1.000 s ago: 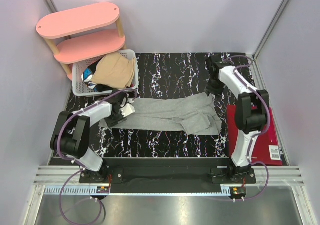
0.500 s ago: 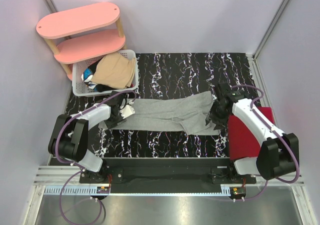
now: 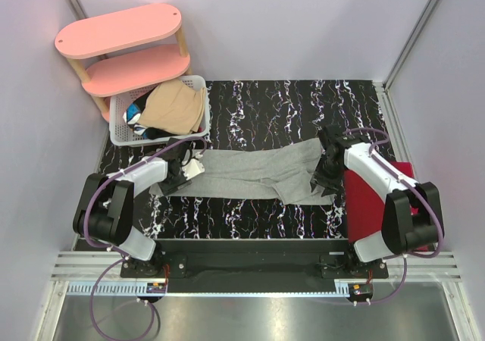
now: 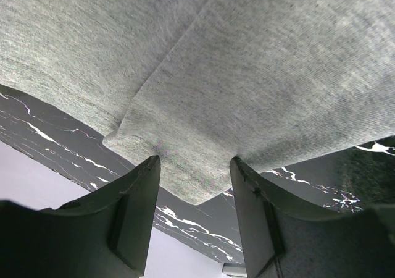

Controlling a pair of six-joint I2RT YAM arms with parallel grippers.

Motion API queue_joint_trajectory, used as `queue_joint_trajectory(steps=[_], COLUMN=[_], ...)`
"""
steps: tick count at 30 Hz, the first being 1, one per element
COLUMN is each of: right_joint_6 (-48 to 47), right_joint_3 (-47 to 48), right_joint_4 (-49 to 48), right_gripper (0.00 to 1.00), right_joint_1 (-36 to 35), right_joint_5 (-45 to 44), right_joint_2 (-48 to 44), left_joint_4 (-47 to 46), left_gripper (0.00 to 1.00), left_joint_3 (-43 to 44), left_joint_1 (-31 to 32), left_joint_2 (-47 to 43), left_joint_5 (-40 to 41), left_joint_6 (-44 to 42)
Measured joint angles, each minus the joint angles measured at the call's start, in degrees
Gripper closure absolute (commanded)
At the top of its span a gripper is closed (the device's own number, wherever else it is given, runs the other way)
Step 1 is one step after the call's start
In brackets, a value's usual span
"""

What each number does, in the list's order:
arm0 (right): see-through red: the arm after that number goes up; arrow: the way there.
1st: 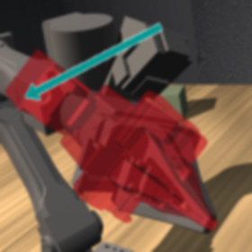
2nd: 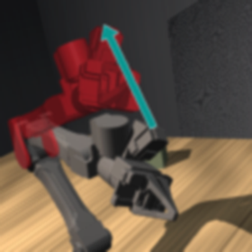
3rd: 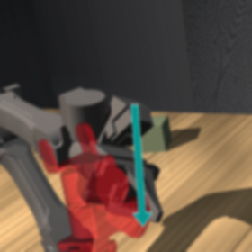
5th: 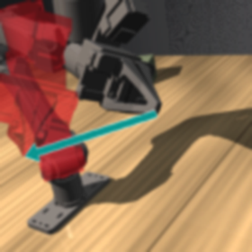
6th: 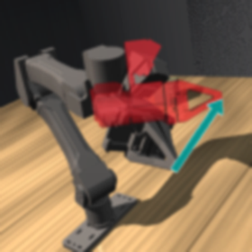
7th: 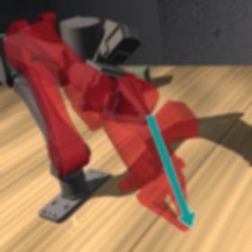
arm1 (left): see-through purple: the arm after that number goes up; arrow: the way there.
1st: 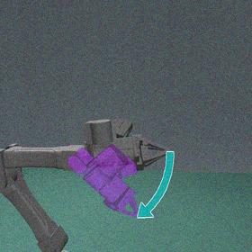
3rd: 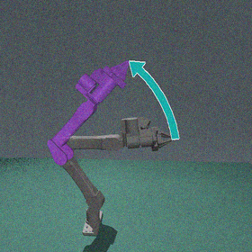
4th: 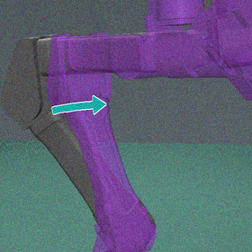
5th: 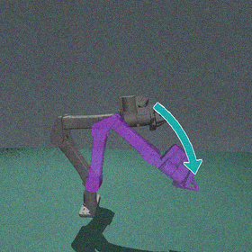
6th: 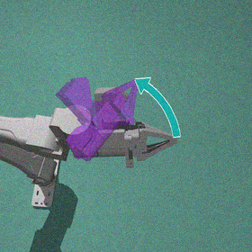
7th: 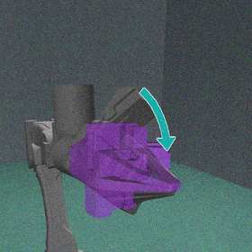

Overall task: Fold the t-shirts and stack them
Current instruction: Fold the other side of the tshirt into a rectangle

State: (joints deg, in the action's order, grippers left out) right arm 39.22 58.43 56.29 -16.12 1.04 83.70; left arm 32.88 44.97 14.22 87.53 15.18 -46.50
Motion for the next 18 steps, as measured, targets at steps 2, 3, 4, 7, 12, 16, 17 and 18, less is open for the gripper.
queue_joint_trajectory(steps=[2,3,4,7,12,16,17,18], right_joint_6=[-0.39,-0.52,-0.70,-1.09,-2.01,-2.75,-2.93,-3.13], right_joint_3=[0.26,0.37,0.50,1.07,2.49,3.87,4.20,4.44], right_joint_4=[-0.66,-0.87,-1.09,-1.31,-1.64,-1.84,-1.97,-2.14], right_gripper=[0.62,0.62,0.64,0.69,0.78,0.88,0.92,0.96], right_joint_1=[0.00,0.00,0.00,0.00,0.00,0.00,0.00,0.00], right_joint_5=[-0.55,-0.59,-0.76,-1.16,-1.60,-1.64,-1.64,-1.62], right_joint_2=[1.11,1.46,1.86,2.78,3.93,4.98,5.25,5.49], left_joint_4=[0.07,0.11,0.13,0.17,0.17,0.20,0.20,0.20], left_gripper=[0.46,0.46,0.46,0.46,0.46,0.46,0.46,0.46], left_joint_3=[0.00,0.00,0.00,0.00,0.00,-0.02,-0.02,-0.02], left_joint_1=[0.00,0.00,0.00,0.00,0.00,0.00,0.00,0.00], left_joint_2=[-0.04,-0.04,-0.04,-0.04,-0.04,-0.04,-0.07,-0.07], left_joint_5=[-0.02,-0.02,-0.02,-0.02,-0.02,-0.07,-0.07,-0.07], left_joint_6=[0.02,0.02,0.00,0.00,0.00,0.02,0.00,0.00])
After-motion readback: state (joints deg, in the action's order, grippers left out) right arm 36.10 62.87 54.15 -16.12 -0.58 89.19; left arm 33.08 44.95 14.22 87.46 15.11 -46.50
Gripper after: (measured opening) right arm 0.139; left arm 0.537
